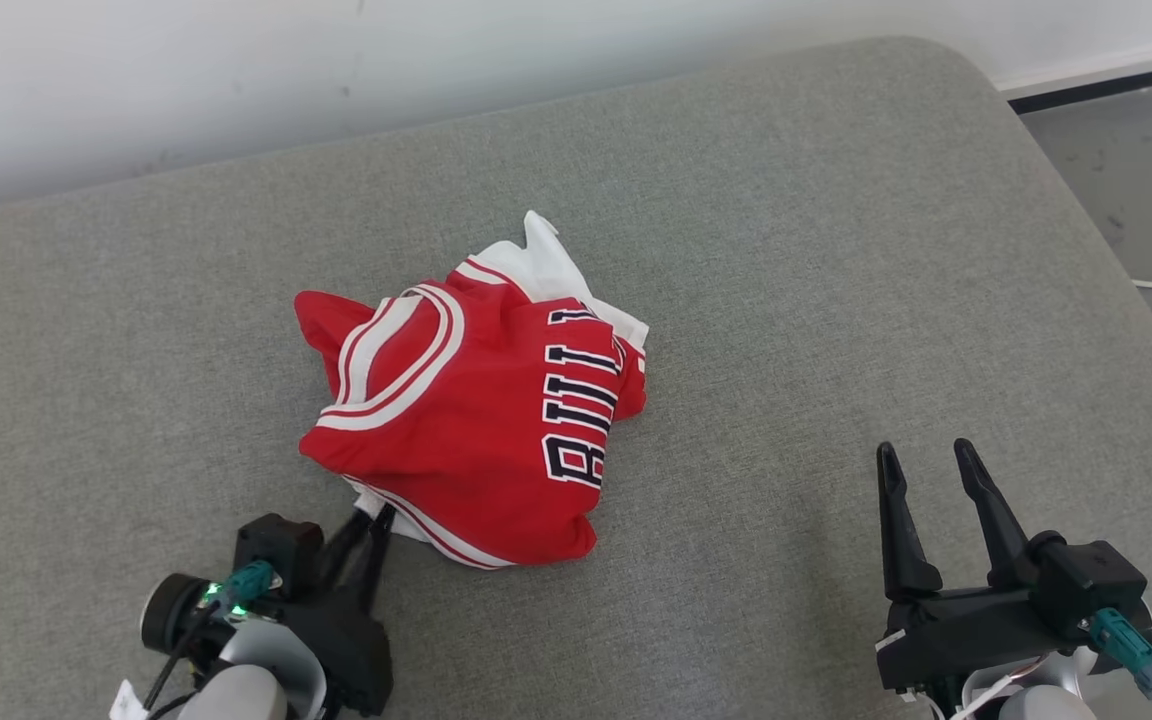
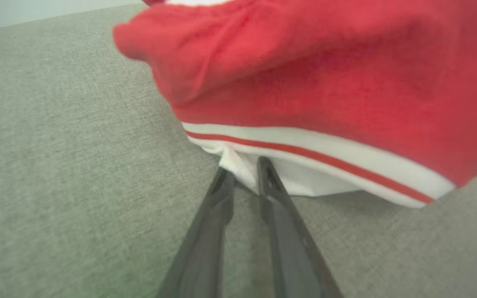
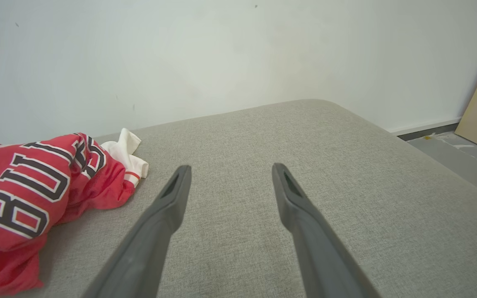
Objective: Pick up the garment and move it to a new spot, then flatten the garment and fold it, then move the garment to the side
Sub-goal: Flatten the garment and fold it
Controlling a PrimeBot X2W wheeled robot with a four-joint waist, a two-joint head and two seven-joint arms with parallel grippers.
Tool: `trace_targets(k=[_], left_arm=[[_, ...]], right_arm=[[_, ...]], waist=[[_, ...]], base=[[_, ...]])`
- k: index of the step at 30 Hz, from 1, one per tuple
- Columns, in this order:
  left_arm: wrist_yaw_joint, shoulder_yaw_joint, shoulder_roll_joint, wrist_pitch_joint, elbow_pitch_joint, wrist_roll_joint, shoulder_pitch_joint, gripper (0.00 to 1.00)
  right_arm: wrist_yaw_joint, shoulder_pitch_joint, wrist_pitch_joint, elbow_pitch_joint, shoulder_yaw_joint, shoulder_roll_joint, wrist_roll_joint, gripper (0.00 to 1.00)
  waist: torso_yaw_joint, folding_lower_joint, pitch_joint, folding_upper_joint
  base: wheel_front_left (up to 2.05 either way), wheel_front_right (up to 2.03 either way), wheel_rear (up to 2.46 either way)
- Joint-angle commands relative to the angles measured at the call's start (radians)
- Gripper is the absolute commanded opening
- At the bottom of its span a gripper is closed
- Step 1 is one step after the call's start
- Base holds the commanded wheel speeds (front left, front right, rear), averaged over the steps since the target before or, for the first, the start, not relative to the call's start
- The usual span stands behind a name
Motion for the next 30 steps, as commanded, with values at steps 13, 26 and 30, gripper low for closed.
trace_targets(k=[13,26,30], left_arm=[[0.052,0.063,0.027,-0.06,-0.175,-0.038,0.04,0.0],[0.184,0.14,0.095,0.026,-0.522,-0.084,0.313,0.0],[0.232,0.174,0.097,0.042,-0.584,-0.114,0.438,0.0]], right_arm=[[0.003,0.04,-0.002,0.005,-0.025,-0.001,-0.006,1.0],[0.003,0.063,0.006,0.002,-0.035,-0.001,0.002,1.0],[0.003,0.058,0.005,0.007,-0.029,-0.001,0.001,1.0]], waist=[[0.148,-0.0001,-0.093,-0.0001],[0.313,-0.0001,-0.122,-0.0001],[0.335,-0.0001,-0.12,-0.0001]], base=[[0.0,0.0,0.0],[0.0,0.0,0.0],[0.0,0.0,0.0]])
